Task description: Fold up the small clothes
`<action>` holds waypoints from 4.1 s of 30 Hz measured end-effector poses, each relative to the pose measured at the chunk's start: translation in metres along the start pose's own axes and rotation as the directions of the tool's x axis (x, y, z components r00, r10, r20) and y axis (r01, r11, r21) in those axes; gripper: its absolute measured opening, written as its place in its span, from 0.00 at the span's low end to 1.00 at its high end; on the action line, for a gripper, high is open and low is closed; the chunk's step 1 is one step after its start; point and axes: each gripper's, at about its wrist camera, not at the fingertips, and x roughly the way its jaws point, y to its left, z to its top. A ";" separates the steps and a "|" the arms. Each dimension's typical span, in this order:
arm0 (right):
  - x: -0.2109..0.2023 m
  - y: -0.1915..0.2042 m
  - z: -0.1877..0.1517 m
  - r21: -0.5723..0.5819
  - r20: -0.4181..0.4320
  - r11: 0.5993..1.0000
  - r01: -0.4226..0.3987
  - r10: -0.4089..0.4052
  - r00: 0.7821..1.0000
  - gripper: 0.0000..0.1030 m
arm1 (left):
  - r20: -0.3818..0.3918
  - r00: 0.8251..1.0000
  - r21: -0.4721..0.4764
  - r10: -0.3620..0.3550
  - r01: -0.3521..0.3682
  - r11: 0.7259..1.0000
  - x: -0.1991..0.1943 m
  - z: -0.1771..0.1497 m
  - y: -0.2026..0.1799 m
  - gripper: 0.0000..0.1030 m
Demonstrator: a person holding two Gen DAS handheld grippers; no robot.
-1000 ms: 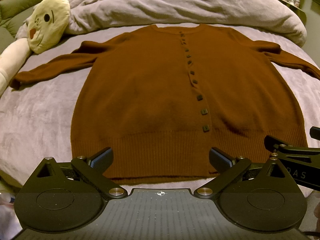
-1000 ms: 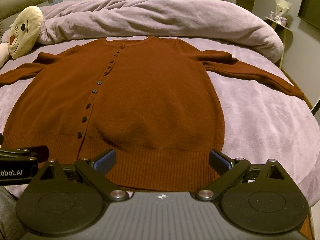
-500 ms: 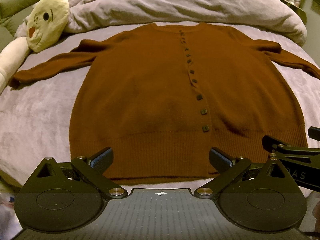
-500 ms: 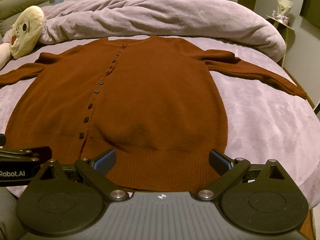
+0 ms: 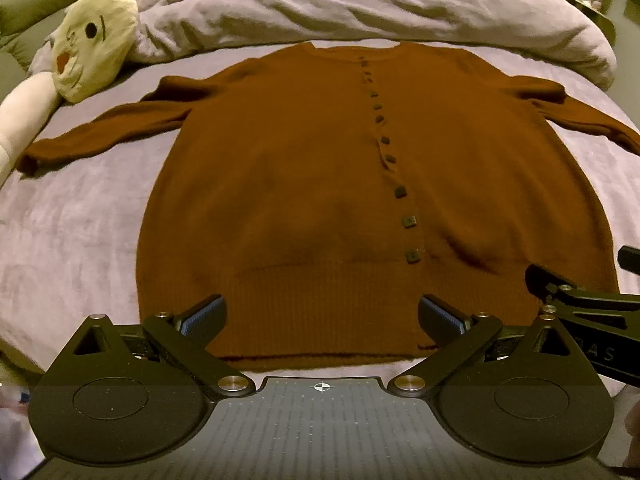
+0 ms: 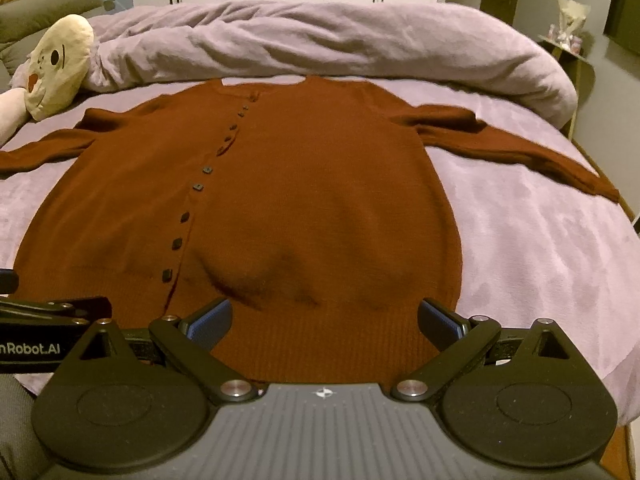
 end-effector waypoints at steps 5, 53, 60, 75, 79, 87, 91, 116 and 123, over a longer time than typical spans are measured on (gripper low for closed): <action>-0.002 0.000 -0.003 -0.066 0.078 0.997 -0.033 0.038 0.996 0.96 | -0.020 1.000 -0.026 -0.001 0.000 1.000 0.006 0.002 0.006 1.00; 0.168 -0.424 0.022 0.951 0.286 0.166 -0.261 -0.150 0.946 0.34 | -0.118 0.993 -0.022 0.021 -0.024 0.999 0.104 0.087 -0.023 1.00; 0.179 -0.434 0.035 0.967 0.241 0.130 -0.221 -0.162 0.957 0.25 | -0.116 0.993 -0.032 -0.019 0.015 0.999 0.108 0.083 -0.015 1.00; 0.174 -0.437 0.047 0.969 0.234 0.129 -0.213 -0.181 0.955 0.10 | -0.069 0.998 -0.059 0.008 -0.012 0.998 0.089 0.097 -0.010 1.00; 0.146 -0.408 0.092 0.892 0.289 0.413 -0.182 -0.212 0.933 0.10 | -0.027 0.999 -0.076 -0.026 0.024 0.997 0.080 0.109 -0.006 1.00; 0.101 -0.223 0.172 0.394 0.448 0.863 -0.316 0.119 0.886 0.08 | 0.048 0.988 -0.101 -0.149 0.153 0.983 0.074 0.137 -0.004 1.00; 0.115 -0.129 0.169 0.214 0.386 0.895 -0.392 0.291 0.875 0.10 | 0.084 0.972 -0.104 -0.219 0.227 0.968 0.077 0.152 -0.004 1.00; 0.154 -0.258 0.060 0.776 0.313 0.538 -0.329 0.124 0.942 0.27 | -0.025 0.830 -0.018 -0.557 0.557 0.830 0.143 0.233 -0.152 1.00; 0.115 -0.220 0.038 0.557 0.303 0.817 -0.147 -0.035 0.952 0.27 | -0.108 0.724 -0.049 -0.681 0.680 0.731 0.190 0.264 -0.199 1.00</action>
